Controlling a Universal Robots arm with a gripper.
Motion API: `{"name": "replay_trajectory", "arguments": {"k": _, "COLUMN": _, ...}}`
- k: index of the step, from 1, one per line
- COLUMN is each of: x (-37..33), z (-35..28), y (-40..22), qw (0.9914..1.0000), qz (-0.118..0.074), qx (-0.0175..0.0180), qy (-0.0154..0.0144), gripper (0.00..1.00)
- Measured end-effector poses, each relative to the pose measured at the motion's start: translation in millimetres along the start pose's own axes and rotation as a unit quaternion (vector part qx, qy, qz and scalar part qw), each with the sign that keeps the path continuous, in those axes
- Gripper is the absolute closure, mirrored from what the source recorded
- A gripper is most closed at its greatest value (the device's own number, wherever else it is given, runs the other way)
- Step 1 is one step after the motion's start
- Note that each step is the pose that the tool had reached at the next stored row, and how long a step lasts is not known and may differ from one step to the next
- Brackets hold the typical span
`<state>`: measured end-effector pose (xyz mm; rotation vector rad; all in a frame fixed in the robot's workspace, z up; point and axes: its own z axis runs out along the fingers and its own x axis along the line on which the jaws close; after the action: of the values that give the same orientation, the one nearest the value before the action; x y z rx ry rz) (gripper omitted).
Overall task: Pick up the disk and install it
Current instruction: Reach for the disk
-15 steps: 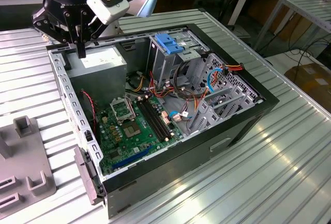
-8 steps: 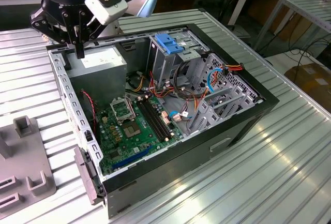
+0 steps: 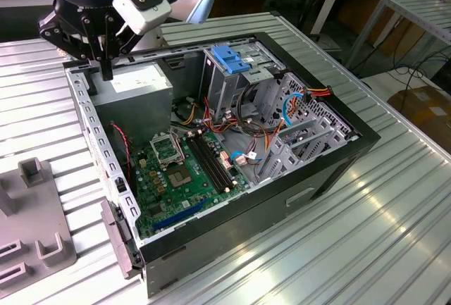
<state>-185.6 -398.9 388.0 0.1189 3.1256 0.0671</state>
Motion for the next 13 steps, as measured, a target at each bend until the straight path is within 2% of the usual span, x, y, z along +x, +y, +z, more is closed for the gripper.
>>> {"name": "replay_trajectory", "arguments": {"k": 13, "x": 7.2, "z": 0.3, "y": -0.6, "qw": 1.0, "qz": 0.0, "qx": 0.0, "qy": 0.0002, "gripper": 0.9}}
